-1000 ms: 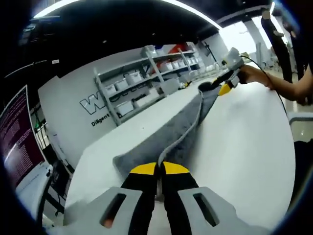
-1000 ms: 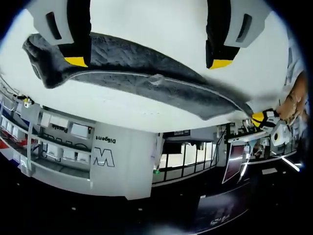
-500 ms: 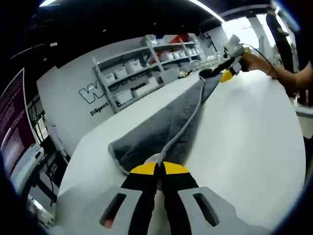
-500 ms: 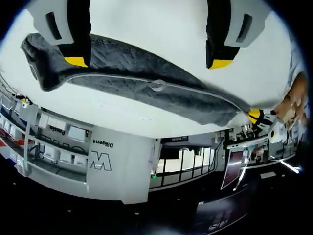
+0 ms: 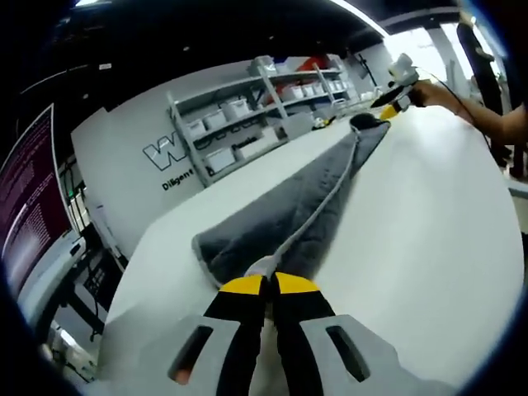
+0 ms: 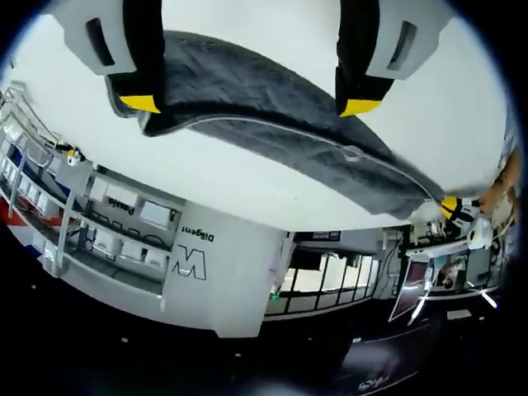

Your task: Open the folded towel by lifting each exposed corner and separating the folded layers until the towel lies flat within the target outline without major curled edges

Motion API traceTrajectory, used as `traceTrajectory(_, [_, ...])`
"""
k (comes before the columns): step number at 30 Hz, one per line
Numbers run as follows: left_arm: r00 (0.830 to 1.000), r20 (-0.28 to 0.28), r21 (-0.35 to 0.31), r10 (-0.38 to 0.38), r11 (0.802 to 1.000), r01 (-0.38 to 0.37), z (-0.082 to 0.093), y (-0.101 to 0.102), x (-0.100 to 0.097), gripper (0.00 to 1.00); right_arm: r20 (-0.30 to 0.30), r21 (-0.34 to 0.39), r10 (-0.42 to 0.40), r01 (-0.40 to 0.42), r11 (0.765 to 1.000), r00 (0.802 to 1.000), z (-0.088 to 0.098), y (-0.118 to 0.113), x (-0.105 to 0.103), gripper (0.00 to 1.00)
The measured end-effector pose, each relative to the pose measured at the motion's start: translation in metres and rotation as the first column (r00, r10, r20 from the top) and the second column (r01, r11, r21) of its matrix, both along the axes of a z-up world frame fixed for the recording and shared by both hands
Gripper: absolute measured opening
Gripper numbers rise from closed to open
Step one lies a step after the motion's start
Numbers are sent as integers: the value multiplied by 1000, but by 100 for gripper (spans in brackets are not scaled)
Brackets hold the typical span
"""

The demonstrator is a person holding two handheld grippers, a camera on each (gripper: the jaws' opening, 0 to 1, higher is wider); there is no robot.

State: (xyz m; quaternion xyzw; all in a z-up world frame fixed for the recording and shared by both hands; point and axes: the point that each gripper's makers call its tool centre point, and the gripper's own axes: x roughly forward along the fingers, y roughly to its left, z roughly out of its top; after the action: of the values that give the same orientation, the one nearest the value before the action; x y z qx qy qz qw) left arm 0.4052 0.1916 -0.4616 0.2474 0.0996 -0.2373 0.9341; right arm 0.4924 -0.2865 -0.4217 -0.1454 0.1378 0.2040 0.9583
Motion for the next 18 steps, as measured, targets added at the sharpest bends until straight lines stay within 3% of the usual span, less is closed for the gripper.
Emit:
traceTrajectory(3, [1000,-1,-1,16,1000,-16,0,6,2,3,-3,-25,-39,39,999,999,1,-21,13,84])
traceTrajectory(9, [1000,0,-10,24,1000,-24,0,10,3,3,-22,-107,-116,113,988,993,-11,-51,34,70])
traceTrajectory(13, [1000,1,-17,25,1000,-25,1,11,5,3,8,-163,-145,145,976,989,-12,-61,46,54])
traceTrajectory(16, [1000,0,-12,23,1000,-23,1,11,5,3,22,-243,-178,178,954,984,-14,-72,54,44])
traceTrajectory(18, [1000,-1,-10,21,1000,-21,0,10,5,3,25,-242,-182,183,953,983,-16,-73,57,33])
